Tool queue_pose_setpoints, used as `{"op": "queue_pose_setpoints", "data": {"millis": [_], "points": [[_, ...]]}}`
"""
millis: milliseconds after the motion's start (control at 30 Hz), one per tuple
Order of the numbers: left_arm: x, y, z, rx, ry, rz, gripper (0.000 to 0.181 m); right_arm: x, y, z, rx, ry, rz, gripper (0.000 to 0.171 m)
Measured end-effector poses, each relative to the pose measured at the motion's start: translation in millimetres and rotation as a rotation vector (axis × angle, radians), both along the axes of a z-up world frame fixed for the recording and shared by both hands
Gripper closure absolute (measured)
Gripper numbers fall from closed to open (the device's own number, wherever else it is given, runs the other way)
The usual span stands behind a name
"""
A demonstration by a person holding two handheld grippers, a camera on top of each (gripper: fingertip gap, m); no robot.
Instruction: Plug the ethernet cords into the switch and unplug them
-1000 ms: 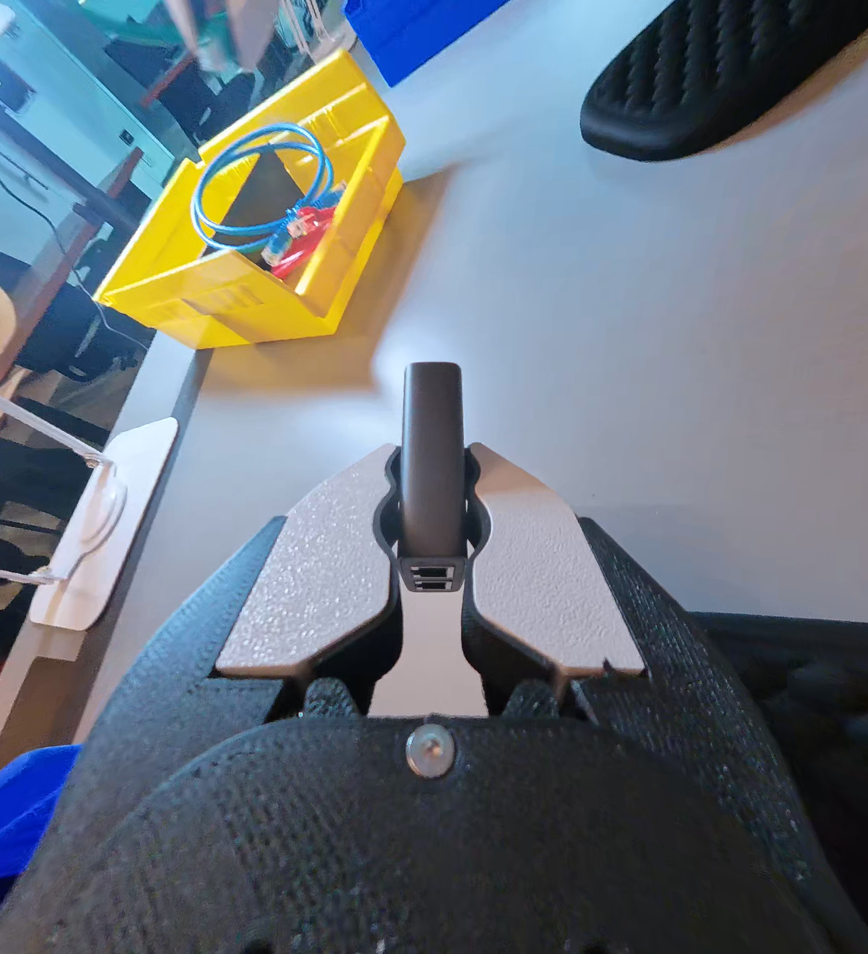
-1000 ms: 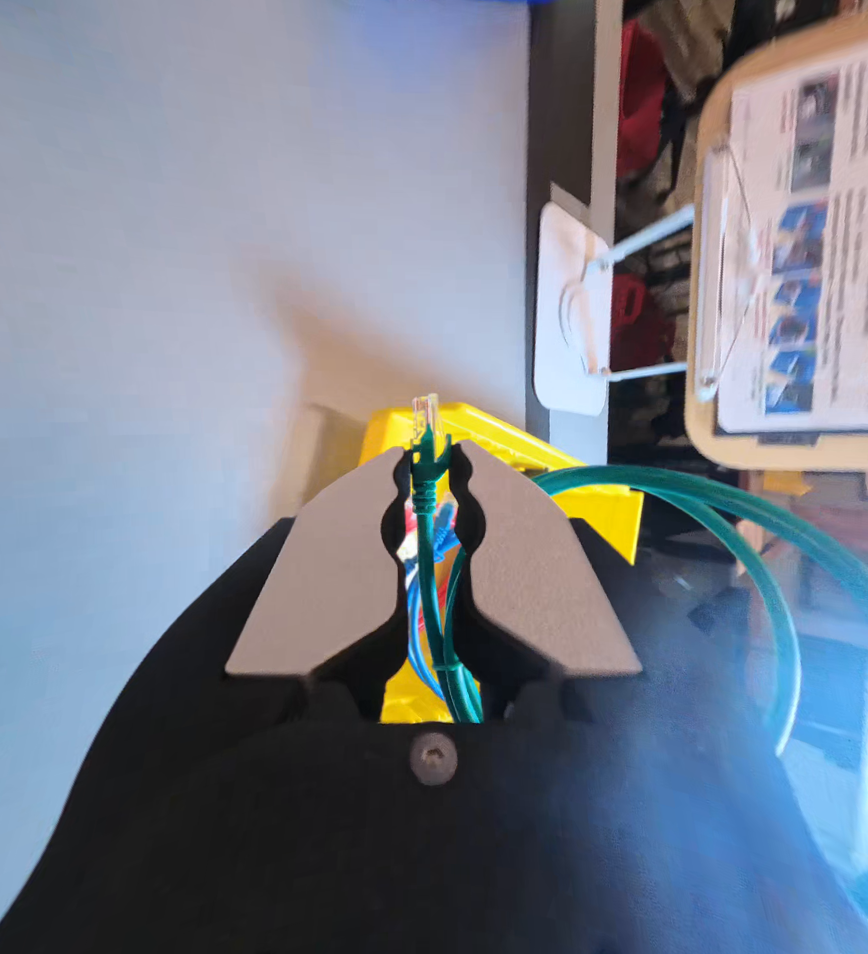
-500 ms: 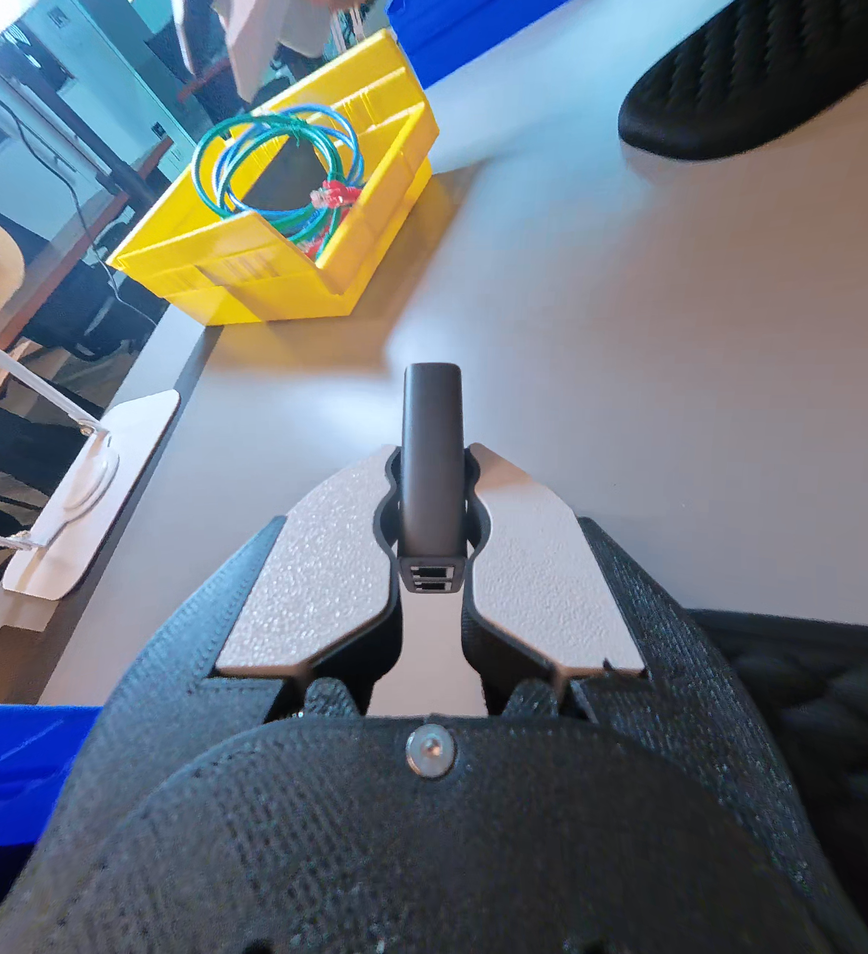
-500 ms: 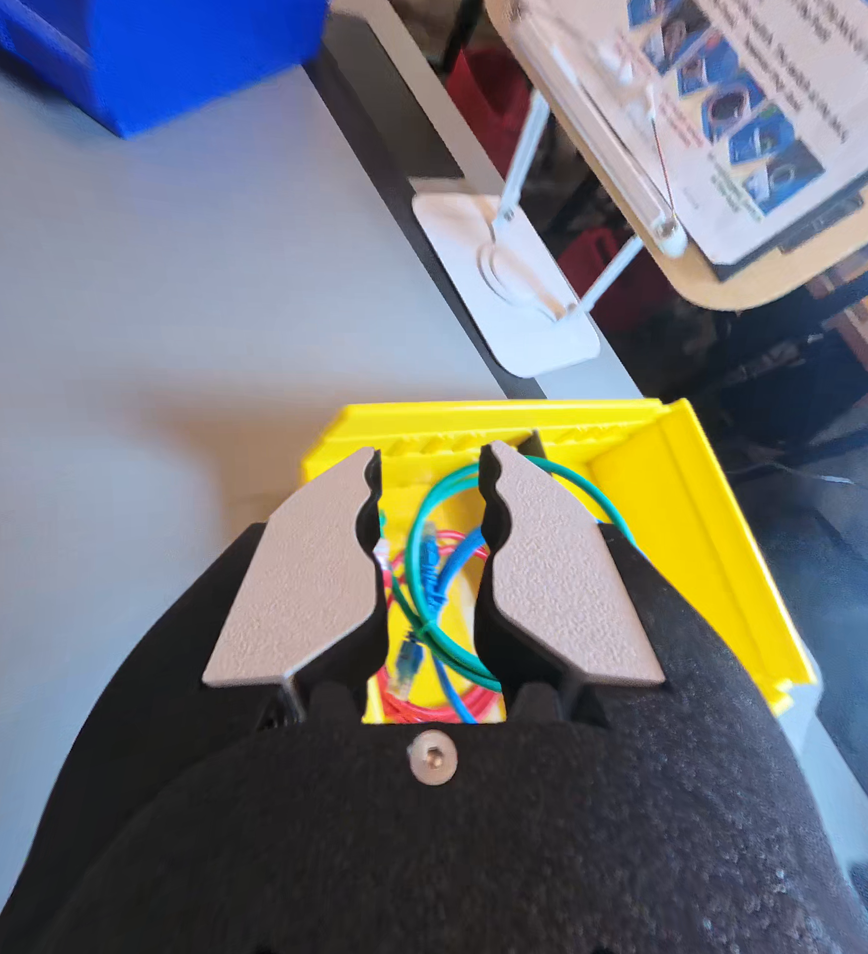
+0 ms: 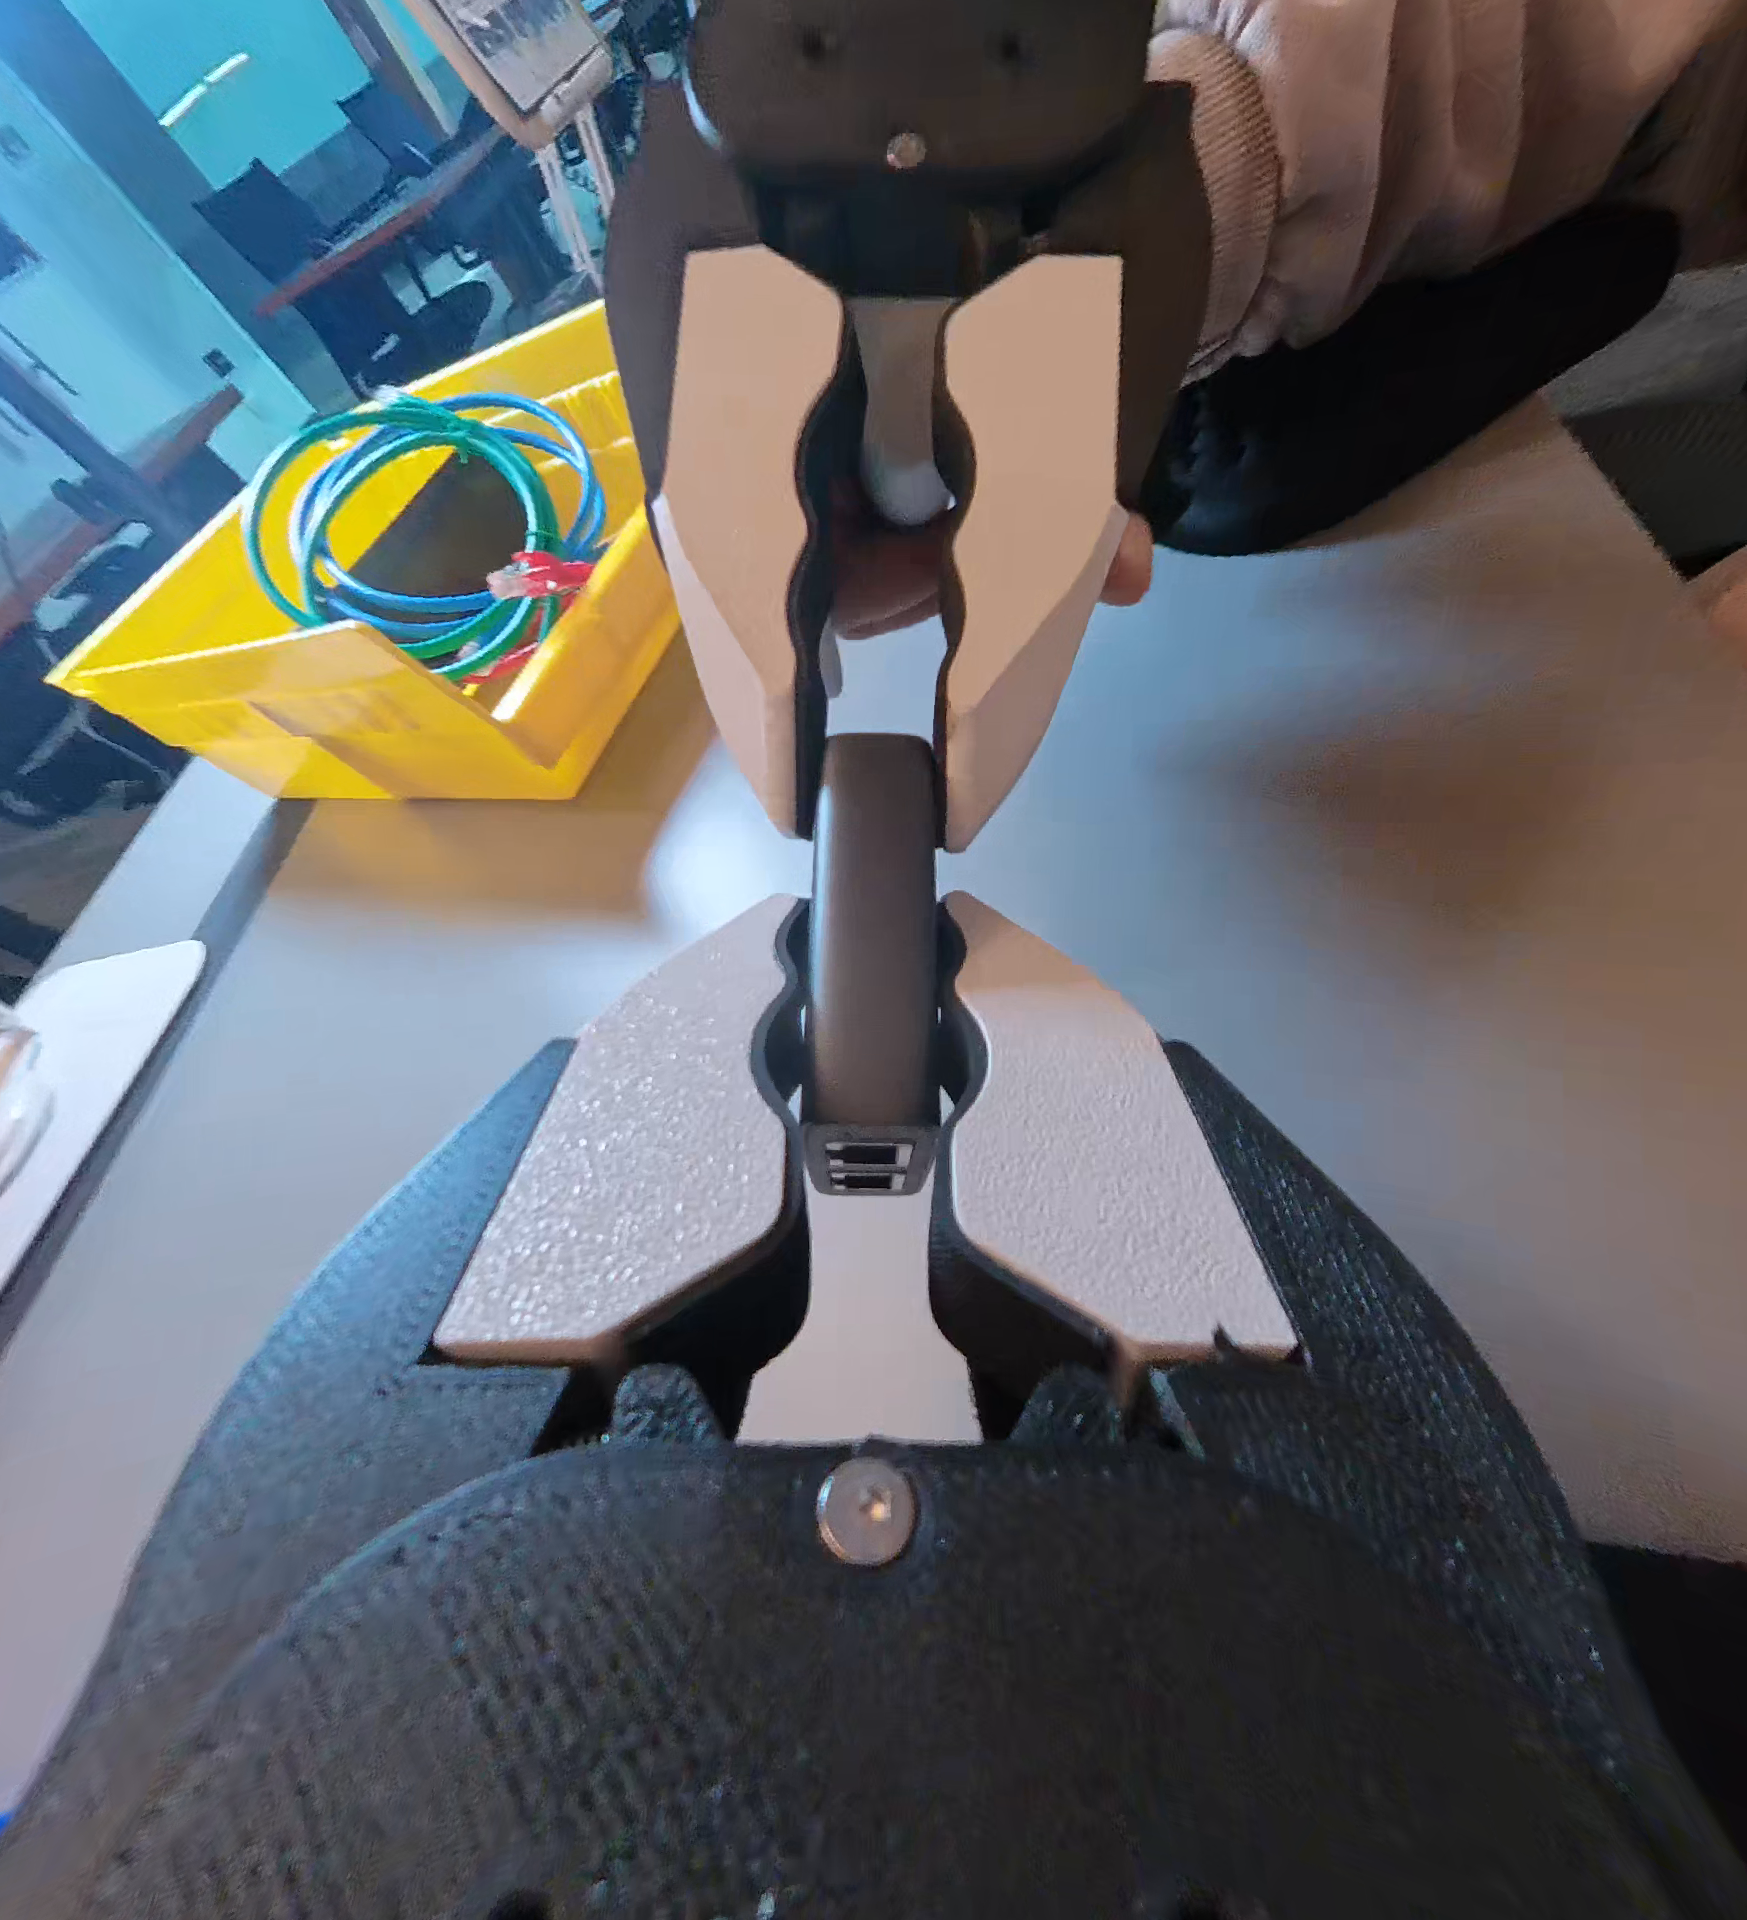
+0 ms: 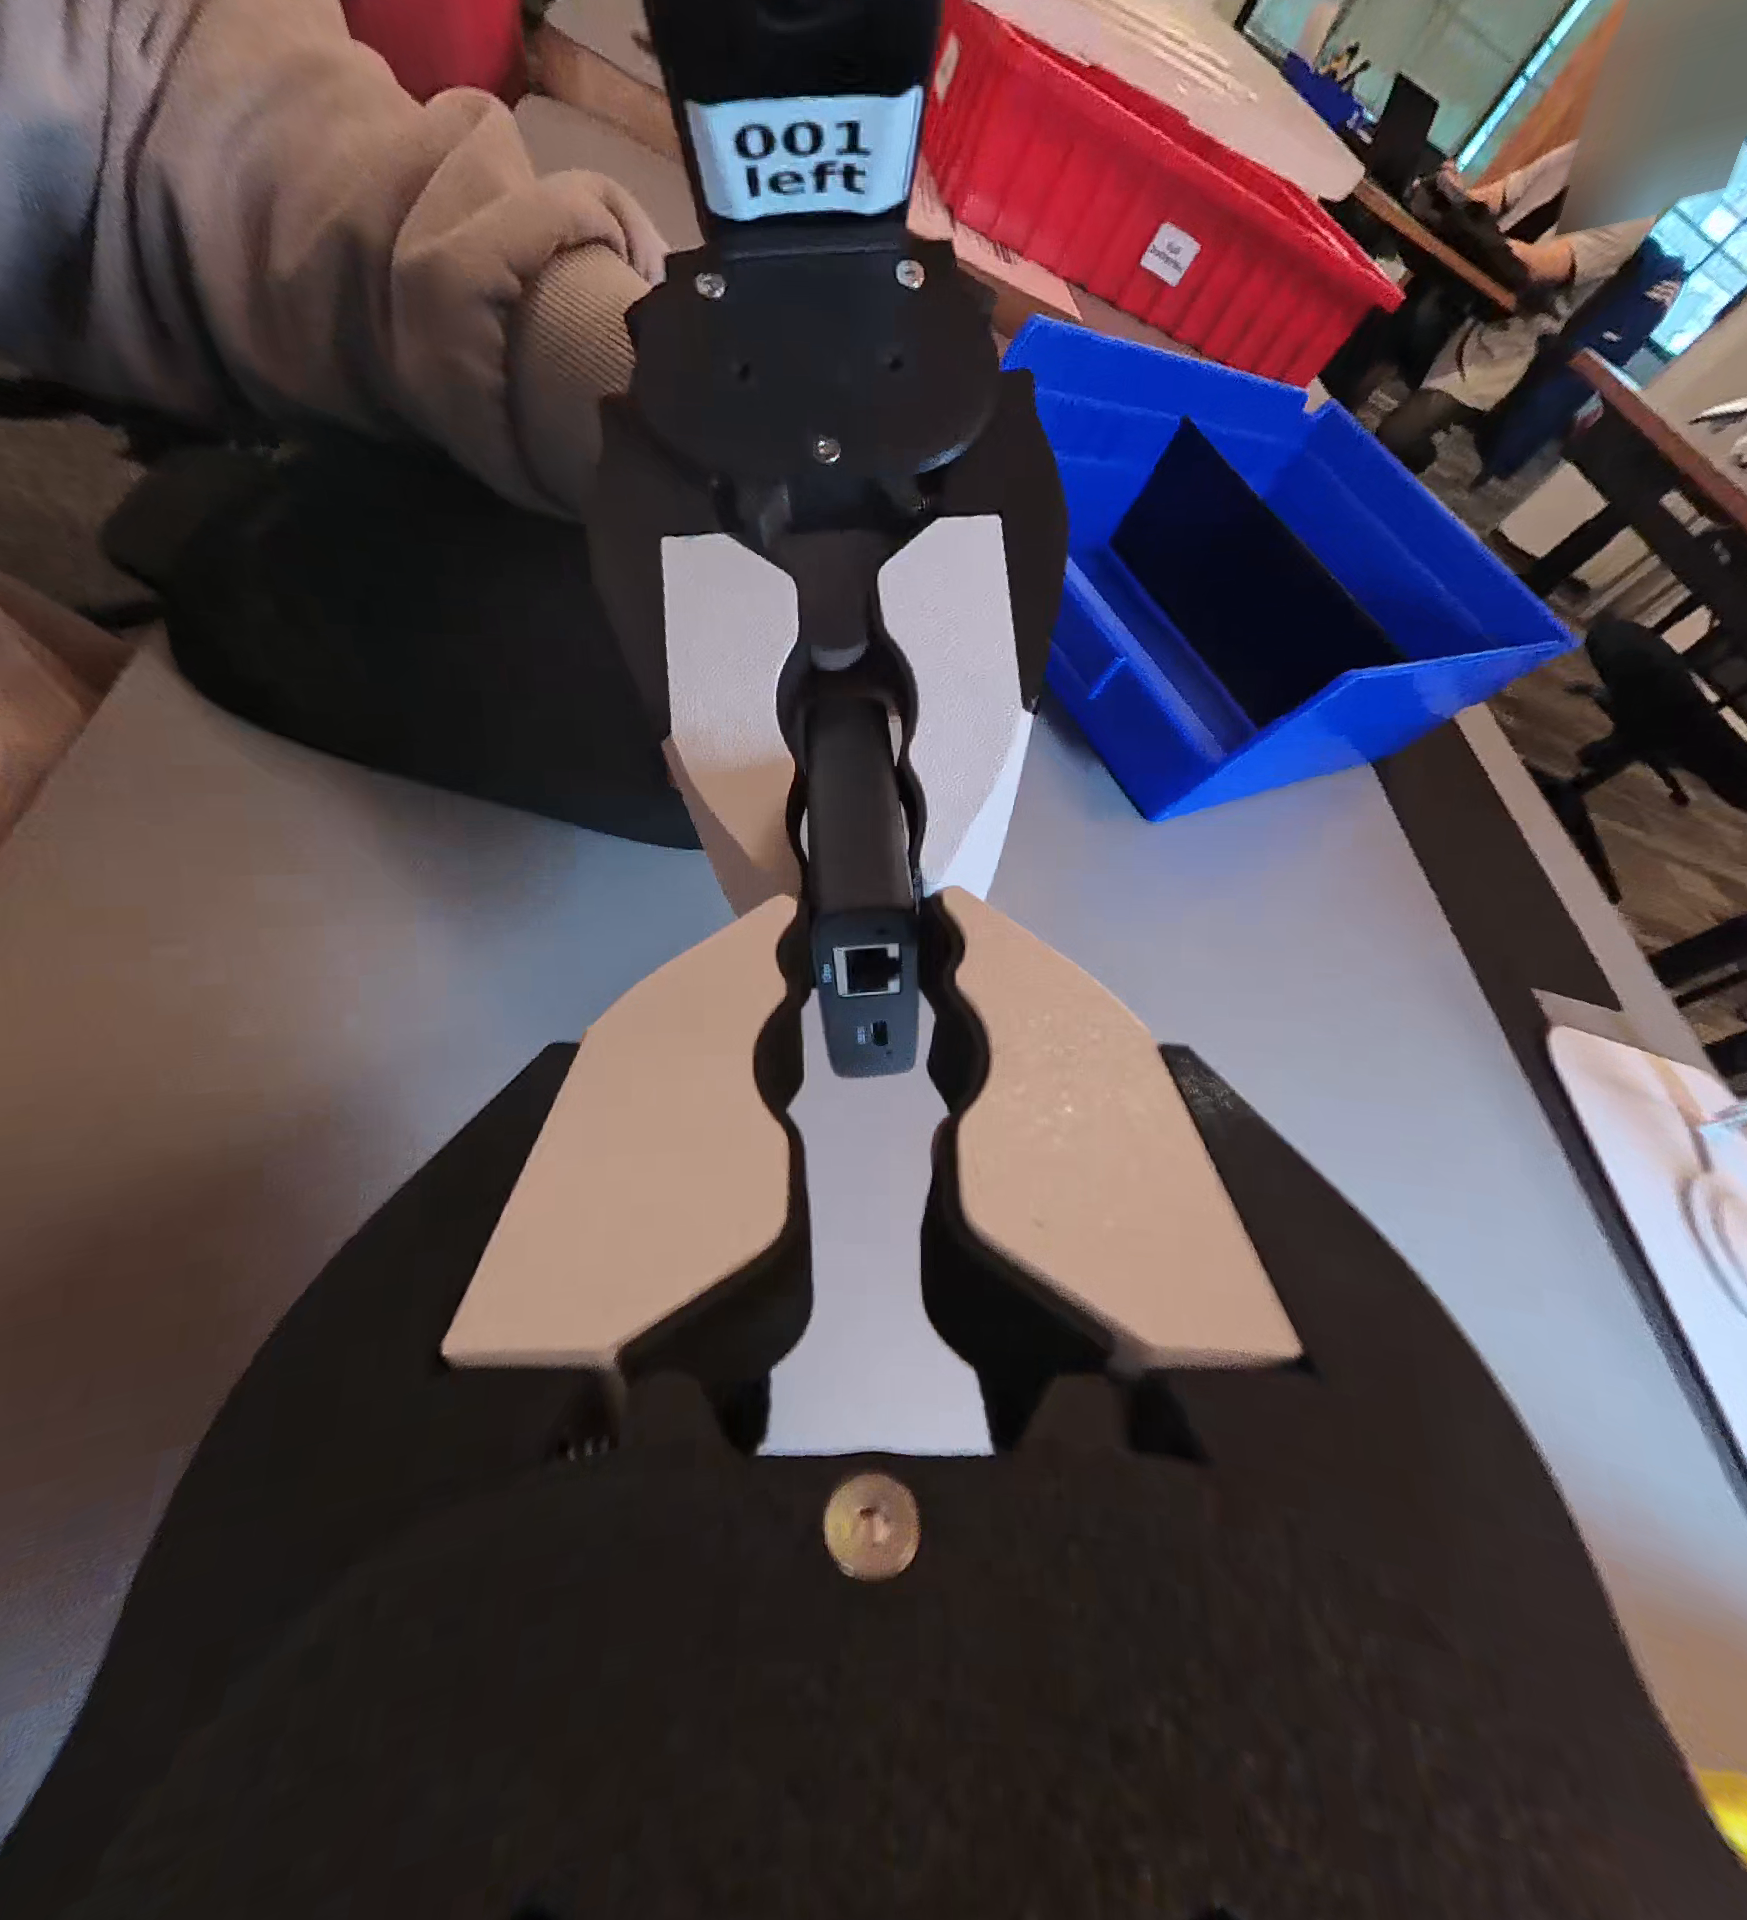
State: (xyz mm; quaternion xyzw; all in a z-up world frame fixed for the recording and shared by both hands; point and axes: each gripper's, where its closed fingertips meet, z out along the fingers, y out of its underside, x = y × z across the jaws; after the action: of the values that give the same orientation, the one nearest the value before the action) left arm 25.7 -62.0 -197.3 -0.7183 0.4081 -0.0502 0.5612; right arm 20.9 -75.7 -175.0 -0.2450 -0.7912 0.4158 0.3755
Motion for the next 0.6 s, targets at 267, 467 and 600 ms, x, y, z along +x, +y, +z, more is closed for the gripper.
{"op": "queue_pose_setpoints", "data": {"millis": [267, 467, 600], "points": [[2, 2, 3, -0.039, -0.133, -0.022, 0.16, 14, 14, 9, -0.212, 0.003, 0.06, 0.151], [-16, 9, -12, -0.123, -0.057, 0.087, 0.16, 4, 38, -18, -0.002, -0.069, -0.078, 0.147], [-3, 9, -16, -0.106, 0.042, 0.06, 0.16, 0, 23, -30, 0.185, -0.074, -0.097, 0.138]]}}
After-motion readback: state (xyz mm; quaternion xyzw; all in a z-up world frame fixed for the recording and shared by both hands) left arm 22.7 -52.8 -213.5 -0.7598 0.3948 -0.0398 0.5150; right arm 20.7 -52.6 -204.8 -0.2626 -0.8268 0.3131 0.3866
